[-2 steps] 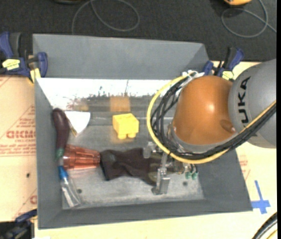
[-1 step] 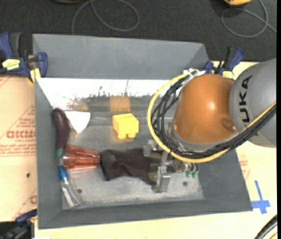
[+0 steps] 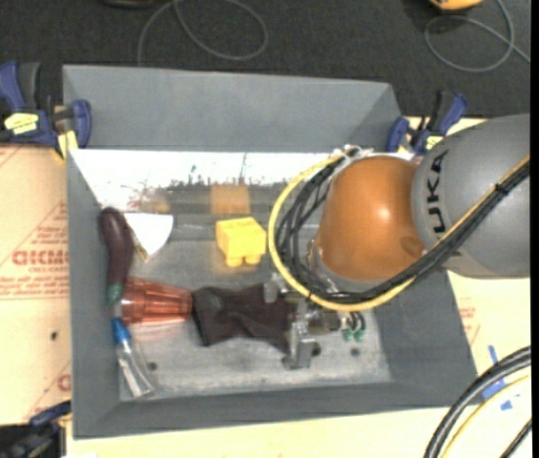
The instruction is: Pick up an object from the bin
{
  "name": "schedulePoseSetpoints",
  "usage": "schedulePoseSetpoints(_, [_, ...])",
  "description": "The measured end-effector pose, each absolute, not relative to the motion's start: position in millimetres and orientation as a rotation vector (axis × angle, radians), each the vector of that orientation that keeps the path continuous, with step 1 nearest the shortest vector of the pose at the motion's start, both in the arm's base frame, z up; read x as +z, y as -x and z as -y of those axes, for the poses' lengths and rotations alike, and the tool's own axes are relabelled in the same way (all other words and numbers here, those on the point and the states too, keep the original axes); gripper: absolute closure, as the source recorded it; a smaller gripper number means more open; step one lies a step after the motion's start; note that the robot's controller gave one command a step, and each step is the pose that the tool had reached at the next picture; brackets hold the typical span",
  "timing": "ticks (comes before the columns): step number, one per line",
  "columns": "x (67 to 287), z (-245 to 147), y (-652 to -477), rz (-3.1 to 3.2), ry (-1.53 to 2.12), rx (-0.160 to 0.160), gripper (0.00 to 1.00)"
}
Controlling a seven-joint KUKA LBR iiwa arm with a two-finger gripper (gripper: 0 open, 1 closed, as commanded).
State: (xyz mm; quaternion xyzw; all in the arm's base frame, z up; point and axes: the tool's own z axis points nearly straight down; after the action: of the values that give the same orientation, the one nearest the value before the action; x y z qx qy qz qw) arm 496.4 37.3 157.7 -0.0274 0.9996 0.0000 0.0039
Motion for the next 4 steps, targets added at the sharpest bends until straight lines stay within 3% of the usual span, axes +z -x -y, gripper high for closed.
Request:
schedulePoseSetpoints(1, [97, -32, -507.6, -3.131, 0.125, 0.000, 0.00])
schedulePoseSetpoints(2, [64, -39, -516.8, -3.132, 0.140, 0.000, 0.00])
schedulePoseSetpoints(3, [71, -50, -528.0, -3.116, -0.222, 0.004, 1.00])
schedulePoseSetpoints(4, [71, -50, -528.0, -3.116, -0.223, 0.004, 1.00])
